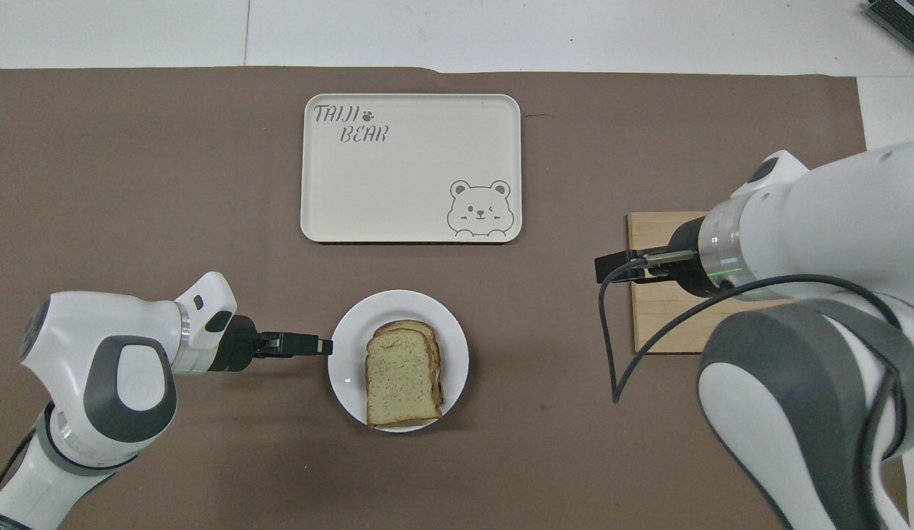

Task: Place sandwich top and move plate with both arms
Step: 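Withdraw the right gripper while the left gripper reaches the plate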

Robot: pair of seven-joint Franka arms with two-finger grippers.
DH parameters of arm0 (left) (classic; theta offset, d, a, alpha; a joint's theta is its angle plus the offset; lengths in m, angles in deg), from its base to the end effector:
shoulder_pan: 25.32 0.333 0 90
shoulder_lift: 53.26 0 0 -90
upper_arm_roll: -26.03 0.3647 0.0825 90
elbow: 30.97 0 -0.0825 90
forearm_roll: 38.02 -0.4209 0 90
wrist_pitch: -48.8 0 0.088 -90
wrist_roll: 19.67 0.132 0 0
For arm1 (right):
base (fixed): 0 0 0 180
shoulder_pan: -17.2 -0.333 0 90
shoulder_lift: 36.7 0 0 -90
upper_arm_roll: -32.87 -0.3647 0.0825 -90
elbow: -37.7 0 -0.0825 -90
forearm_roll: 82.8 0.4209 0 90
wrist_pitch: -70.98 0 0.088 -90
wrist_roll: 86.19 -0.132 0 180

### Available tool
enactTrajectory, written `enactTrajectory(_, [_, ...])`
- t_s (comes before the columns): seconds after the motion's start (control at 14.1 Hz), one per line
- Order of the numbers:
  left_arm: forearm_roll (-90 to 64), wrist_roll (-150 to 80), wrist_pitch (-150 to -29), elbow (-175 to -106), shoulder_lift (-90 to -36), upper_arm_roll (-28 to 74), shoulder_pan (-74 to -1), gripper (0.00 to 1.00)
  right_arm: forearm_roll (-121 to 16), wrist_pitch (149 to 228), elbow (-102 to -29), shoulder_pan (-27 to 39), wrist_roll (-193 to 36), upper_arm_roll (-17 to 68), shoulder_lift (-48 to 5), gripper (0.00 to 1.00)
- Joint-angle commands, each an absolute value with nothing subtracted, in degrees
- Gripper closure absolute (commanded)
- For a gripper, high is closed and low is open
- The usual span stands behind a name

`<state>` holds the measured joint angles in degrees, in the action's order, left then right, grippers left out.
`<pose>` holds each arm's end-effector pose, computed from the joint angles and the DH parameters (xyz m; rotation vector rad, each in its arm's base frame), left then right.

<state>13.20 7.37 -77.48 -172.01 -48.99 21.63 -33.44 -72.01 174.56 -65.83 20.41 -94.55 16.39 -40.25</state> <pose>0.4602 -0.1454 0.3204 2.4677 -0.0895 -0.1059 0.5645 0.1581 0.5842 -2.9654 -0.0696 -0.0418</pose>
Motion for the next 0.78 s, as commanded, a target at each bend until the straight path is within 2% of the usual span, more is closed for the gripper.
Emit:
enactTrajectory(0.0, [17.5, 11.3, -79.3, -175.1, -48.3, 22.4, -34.6, 0.00, -73.4, 171.3, -63.2, 22.7, -95.5, 16.0, -40.6, 0.00])
enactTrajectory(0.35, [27.2, 19.2, -80.5, -178.3, -48.6, 22.4, -35.4, 0.00, -73.5, 170.9, -61.8, 24.1, -95.8, 16.0, -41.5, 0.00])
enactTrajectory(0.57, [35.6, 30.3, -80.2, -179.9, -51.2, 22.4, -35.4, 0.04, -73.7, 170.0, -60.5, 24.0, -96.0, 15.9, -41.7, 0.00])
enactTrajectory(0.64, [37.0, 32.0, -80.0, -180.0, -51.4, 22.4, -35.3, 0.19, -73.8, 169.1, -60.2, 24.1, -96.0, 16.0, -42.7, 0.00])
enactTrajectory(0.71, [37.3, 32.1, -79.4, -180.0, -51.4, 22.4, -34.9, 0.38, -73.8, 168.4, -59.3, 24.1, -96.0, 16.0, -43.3, 0.00])
